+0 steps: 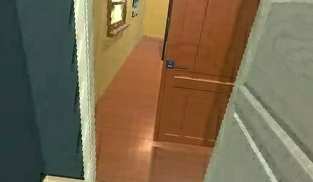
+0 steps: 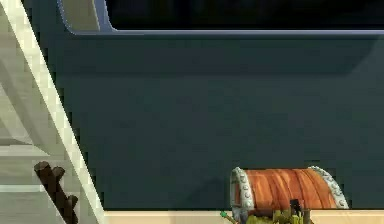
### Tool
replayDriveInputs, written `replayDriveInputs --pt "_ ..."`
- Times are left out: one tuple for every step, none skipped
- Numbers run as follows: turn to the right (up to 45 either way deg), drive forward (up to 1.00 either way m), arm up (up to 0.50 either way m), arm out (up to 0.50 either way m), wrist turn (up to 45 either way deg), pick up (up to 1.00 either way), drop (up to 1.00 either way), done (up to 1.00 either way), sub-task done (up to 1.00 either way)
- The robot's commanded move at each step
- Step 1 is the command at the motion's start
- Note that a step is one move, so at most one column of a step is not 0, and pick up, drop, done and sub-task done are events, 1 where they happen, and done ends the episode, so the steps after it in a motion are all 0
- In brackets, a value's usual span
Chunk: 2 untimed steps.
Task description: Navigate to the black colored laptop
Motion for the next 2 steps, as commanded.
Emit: replayDriveInputs --pt "0.0 1.0 0.0 0.0 0.0 0.0 0.0 0.0 0.0" --pt "0.0 0.6 0.0 0.0 0.0 0.0 0.0 0.0 0.0"
